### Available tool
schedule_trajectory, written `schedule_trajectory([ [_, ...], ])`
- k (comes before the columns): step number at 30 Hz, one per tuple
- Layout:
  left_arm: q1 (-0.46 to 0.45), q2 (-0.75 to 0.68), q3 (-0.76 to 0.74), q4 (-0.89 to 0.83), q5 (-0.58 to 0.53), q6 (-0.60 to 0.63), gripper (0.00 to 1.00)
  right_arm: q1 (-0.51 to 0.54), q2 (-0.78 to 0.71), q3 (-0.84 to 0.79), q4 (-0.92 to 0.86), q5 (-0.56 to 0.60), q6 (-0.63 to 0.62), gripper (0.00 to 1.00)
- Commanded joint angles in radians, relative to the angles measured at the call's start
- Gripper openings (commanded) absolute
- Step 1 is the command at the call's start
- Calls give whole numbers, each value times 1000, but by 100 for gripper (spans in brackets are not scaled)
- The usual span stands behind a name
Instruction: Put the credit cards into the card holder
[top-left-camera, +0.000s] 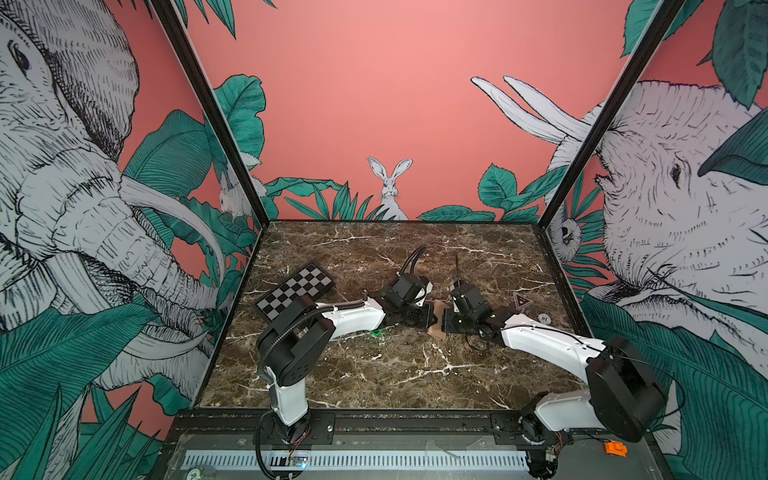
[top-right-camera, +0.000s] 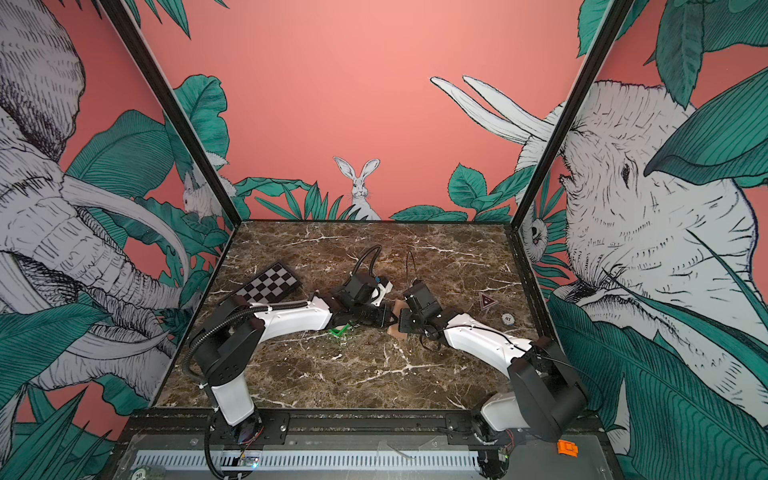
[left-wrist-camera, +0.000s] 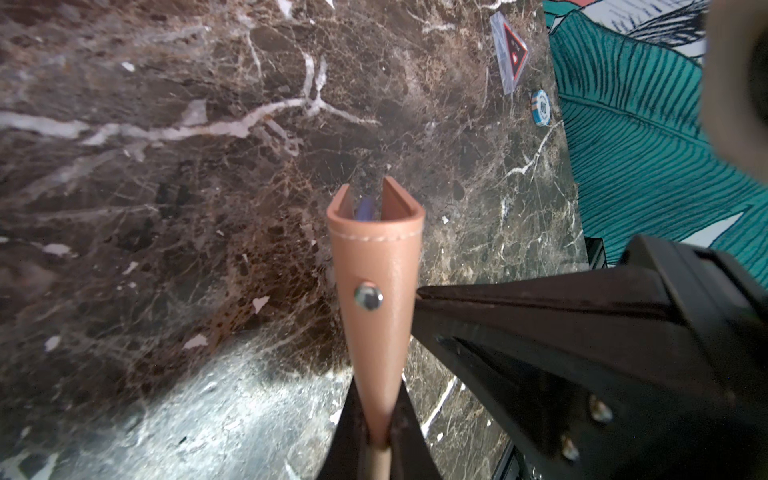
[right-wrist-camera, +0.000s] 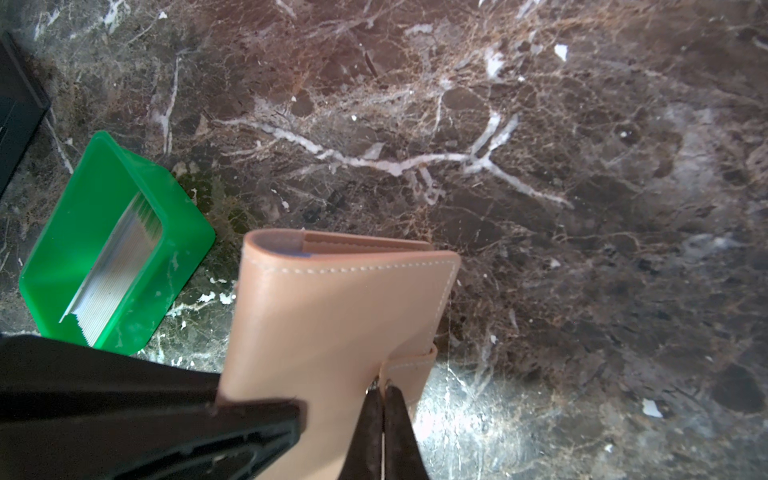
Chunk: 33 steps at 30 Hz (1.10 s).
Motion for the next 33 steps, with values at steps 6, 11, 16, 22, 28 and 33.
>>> schedule_trajectory([
  [6, -3, -54, -41, -29, -34, -15, 8, -1, -30, -20, 3, 59, 19, 0],
  [11, -2, -50, -54, -8, -26, -29, 8, 2, -37, -29, 9, 58, 27, 0],
  [16, -3, -50, -59, 1, -22, -42, 13, 7, -48, -35, 7, 58, 30, 0],
  [22, -3, -53, -73, 24, -7, -72, 17, 21, -89, -34, -19, 65, 31, 0],
  [28, -6, -74, -97, 28, -12, -79, 21, 34, -146, -38, -59, 79, 33, 0],
  [33, -7, -103, -131, 42, -12, -102, 33, 49, -192, -40, -79, 81, 34, 0],
])
